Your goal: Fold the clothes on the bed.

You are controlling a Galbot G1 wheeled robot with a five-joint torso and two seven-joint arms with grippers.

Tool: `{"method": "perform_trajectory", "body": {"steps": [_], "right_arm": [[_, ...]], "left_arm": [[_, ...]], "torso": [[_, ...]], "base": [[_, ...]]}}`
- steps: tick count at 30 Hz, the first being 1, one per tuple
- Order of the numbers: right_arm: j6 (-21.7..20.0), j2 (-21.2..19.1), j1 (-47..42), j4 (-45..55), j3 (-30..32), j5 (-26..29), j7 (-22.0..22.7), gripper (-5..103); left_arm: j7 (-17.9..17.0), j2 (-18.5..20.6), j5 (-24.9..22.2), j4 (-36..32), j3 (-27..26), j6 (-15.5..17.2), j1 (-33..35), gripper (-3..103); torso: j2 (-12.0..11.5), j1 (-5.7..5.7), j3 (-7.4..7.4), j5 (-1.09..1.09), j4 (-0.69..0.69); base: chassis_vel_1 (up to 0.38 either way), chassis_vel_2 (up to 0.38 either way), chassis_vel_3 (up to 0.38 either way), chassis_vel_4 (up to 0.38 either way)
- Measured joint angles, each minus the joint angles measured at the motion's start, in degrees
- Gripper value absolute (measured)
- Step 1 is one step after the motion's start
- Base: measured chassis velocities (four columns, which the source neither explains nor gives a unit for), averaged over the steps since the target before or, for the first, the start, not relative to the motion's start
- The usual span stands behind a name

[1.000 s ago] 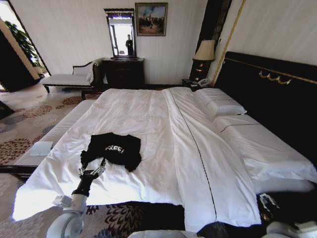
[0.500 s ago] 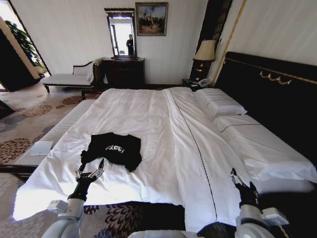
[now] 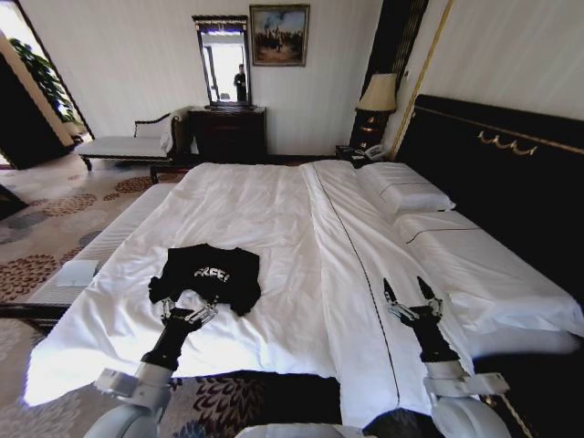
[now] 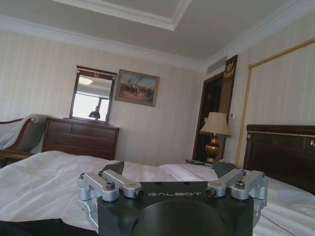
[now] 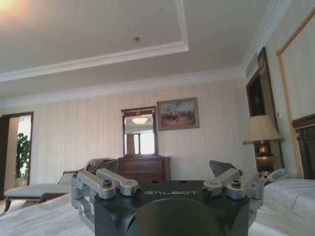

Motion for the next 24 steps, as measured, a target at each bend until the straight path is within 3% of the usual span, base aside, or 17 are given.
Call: {"method": "perform_trajectory", "body": {"steps": [1,3,7,10,13,14,17,24], "right_arm": [[-3.16,-0.46,-0.20,1.89,-0.19,-0.19,1.41,100],[-5.59,-0.68,-0.36,3.28,-0.28,-0.10,2.93,100],[-15.12,-0.93,-0.44,8.32,-2.75,0.89,12.66,100],[-17.44,-0.51,-0.30,8.87,-4.23,1.17,15.30,100],[-16.10,0.25,-0.75,8.57,-5.68,1.35,16.21,100],[-12.63,0.59,-1.26,7.87,-6.14,0.97,15.96,100],[-9.91,0.24,-1.48,6.94,-5.50,0.42,14.95,100],[-9.44,1.29,-1.22,5.91,-5.35,-0.54,15.54,100]], "left_arm": [[-0.33,-0.29,0.16,-0.68,-0.36,0.44,0.31,100],[-0.89,-0.28,-0.27,-1.61,-0.71,1.22,0.55,100],[-2.90,0.26,-3.04,-4.74,-1.75,4.88,0.63,100],[-3.34,0.28,-3.16,-4.83,-1.78,5.41,0.55,100],[-3.48,0.27,-2.86,-4.53,-1.38,5.46,0.81,100],[-3.48,0.26,-2.73,-4.26,-0.97,5.46,0.99,100],[-3.45,-0.54,-2.28,-3.42,-0.63,4.91,1.16,100],[-3.16,-2.01,-1.07,-1.91,-0.36,2.95,1.29,100]], "torso": [[0.00,0.00,0.00,-0.01,0.01],[0.00,0.00,0.00,-0.01,0.00],[0.01,0.00,0.00,0.00,0.00],[0.00,0.00,0.00,-0.01,0.00],[0.00,0.00,0.00,-0.01,0.01],[0.00,0.00,0.00,0.00,-0.01],[0.01,0.00,0.00,-0.01,-0.01],[0.00,0.00,0.00,0.00,0.00]], "base": [[0.000,0.000,0.000,0.000],[0.000,0.000,0.000,0.000],[0.000,0.000,0.000,0.000],[0.000,0.000,0.000,0.000],[0.000,0.000,0.000,0.000],[0.000,0.000,0.000,0.000],[0.000,0.000,0.000,0.000],[0.000,0.000,0.000,0.000]]}}
